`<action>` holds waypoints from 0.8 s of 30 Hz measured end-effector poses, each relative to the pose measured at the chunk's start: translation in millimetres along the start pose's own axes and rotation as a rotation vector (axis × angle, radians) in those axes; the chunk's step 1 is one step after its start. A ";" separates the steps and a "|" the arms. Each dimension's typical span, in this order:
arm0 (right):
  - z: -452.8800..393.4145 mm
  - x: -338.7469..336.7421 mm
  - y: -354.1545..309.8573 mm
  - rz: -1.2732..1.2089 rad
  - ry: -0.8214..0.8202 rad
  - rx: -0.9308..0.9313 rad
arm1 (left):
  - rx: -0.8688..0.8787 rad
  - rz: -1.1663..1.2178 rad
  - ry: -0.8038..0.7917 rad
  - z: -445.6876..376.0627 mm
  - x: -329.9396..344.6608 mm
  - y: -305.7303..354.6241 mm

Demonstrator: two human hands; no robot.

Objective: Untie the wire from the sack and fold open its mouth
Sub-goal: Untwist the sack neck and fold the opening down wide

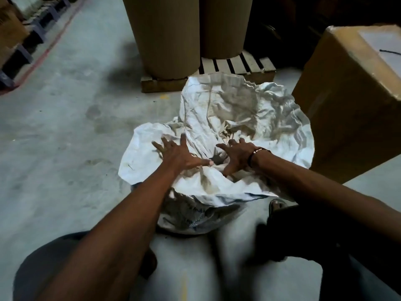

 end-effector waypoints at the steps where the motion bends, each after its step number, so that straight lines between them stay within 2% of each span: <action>1: 0.7 5.6 1.8 -0.014 -0.009 0.011 | 0.017 0.007 -0.036 -4.6 0.8 2.1; 5: 3.0 13.4 10.9 -0.063 -0.021 0.033 | 0.138 -0.130 -0.036 -11.4 2.5 7.8; 11: 1.7 30.5 39.9 -0.009 -0.080 0.159 | 0.237 -0.507 0.158 -7.8 17.5 -7.6; 15: 0.6 45.1 49.2 -0.057 -0.103 0.181 | 0.352 -0.444 0.319 -7.0 28.5 -31.9; 18: 6.0 37.4 33.8 0.010 0.027 0.087 | 0.290 -0.409 0.360 -3.2 33.2 -31.1; 21: 4.0 16.1 8.0 0.004 0.311 -0.144 | 0.212 -0.334 0.292 10.0 33.7 -14.7; 22: 2.6 11.2 1.0 -0.048 0.349 -0.218 | 0.200 -0.287 0.248 15.4 33.1 -9.7; 24: -4.6 14.3 -6.3 -0.142 0.264 -0.295 | 0.176 -0.233 0.255 25.0 26.3 0.1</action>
Point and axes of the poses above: each hand's wrist, its own z-axis away from the middle knuckle, its own x-axis out of the palm, y = z × x, the point moved 4 cm from there along -z, towards the middle knuckle, and after that the axes turned 14 degrees about -z, right-handed, at the moved point
